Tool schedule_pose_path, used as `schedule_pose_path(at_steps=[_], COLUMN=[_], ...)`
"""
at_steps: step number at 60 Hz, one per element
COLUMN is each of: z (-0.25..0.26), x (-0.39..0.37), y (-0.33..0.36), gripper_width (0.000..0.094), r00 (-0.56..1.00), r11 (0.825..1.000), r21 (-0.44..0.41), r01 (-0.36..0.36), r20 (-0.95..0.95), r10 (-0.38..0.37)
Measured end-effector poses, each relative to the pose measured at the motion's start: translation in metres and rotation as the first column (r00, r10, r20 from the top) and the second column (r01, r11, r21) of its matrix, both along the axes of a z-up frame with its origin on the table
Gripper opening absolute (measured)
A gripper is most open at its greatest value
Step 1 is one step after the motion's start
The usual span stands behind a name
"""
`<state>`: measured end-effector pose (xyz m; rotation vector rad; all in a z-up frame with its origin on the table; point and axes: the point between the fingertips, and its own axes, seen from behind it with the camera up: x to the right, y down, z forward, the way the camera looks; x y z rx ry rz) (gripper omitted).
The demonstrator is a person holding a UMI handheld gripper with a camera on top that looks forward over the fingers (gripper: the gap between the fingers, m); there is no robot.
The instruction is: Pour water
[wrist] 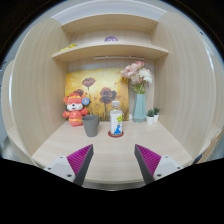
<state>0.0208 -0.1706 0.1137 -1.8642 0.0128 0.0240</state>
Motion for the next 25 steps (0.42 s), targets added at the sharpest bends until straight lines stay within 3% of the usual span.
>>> schedule_pose_path(at_steps=[25], z=[0.046], x=[-0.004], y=[-0.028], gripper_width=[0.0855], r00=[1.000], r11=[0.996], r21=[0.092], r01=[-0.007], r20=[0.020], r10=[0.005])
